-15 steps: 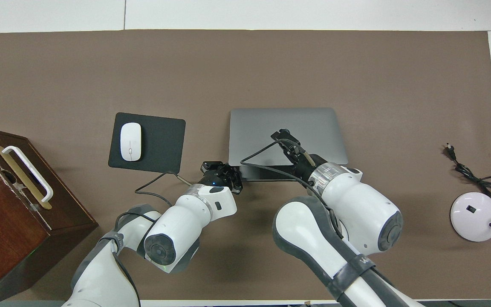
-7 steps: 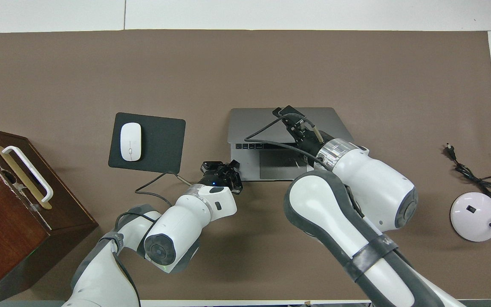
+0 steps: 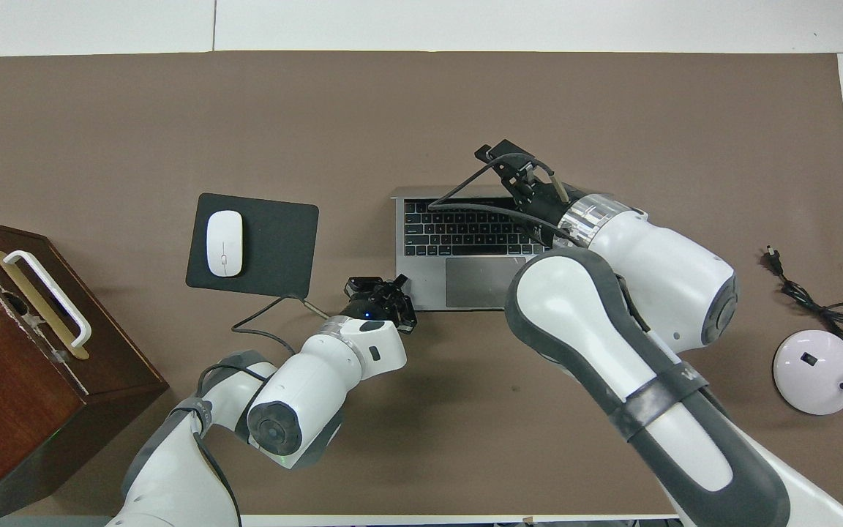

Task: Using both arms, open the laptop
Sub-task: 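Push the lid farther from the robot with the right gripper until upright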

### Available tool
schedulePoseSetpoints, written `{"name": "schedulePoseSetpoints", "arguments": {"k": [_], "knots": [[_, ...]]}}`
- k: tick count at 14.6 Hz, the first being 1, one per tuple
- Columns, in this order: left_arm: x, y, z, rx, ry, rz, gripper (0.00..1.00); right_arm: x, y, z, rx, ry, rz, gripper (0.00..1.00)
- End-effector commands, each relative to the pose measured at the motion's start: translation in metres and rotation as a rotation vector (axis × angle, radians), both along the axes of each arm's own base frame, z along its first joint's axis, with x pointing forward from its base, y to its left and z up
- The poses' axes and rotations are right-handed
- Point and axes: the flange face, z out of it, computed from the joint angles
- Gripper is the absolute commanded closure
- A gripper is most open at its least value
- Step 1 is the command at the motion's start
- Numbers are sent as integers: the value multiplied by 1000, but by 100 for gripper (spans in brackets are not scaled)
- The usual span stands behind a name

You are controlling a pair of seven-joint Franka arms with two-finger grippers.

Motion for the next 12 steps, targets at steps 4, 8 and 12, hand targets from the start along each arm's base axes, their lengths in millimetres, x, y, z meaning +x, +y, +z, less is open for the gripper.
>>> {"name": "schedulePoseSetpoints", "arguments": {"k": [4, 8, 12], "knots": [[1, -5, -17, 16, 11, -20, 100, 47, -14, 27, 9, -59, 44, 0], [1, -5, -17, 16, 11, -20, 100, 60, -20, 34, 8, -69, 56, 0], [0, -5, -18, 17, 13, -20, 100, 65, -25, 35, 6, -71, 58, 0]]}}
